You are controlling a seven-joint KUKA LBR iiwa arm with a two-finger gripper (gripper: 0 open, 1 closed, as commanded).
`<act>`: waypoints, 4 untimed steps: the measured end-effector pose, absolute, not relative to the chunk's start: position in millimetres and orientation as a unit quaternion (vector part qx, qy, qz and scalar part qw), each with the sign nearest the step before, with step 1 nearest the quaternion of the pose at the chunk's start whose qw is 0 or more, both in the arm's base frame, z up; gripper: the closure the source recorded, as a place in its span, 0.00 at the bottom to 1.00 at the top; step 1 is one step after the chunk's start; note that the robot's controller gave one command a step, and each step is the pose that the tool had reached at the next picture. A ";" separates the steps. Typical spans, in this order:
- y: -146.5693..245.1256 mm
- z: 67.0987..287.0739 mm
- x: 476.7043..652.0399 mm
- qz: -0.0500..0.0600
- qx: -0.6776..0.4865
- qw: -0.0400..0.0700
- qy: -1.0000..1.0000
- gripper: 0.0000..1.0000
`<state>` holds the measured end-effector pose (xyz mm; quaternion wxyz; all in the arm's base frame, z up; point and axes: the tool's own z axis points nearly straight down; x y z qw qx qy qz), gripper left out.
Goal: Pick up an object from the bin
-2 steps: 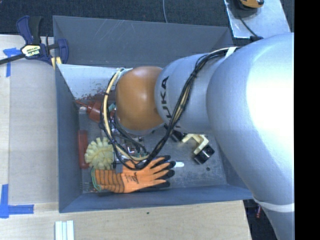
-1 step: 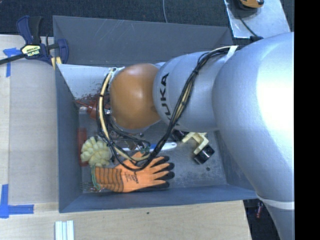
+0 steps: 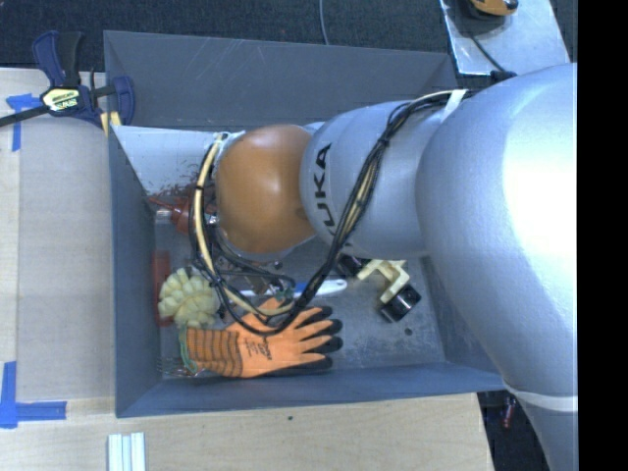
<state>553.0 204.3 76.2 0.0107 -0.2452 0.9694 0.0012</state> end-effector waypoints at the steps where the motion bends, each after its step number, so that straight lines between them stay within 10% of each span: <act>1: 204.0 111.1 551.4 0.001 -0.245 0.008 0.970 1.00; 4: 204.0 179.6 552.1 0.002 -0.243 0.010 0.970 1.00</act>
Offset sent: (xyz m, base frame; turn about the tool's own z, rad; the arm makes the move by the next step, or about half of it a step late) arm -0.0026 -0.0006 0.0567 0.0006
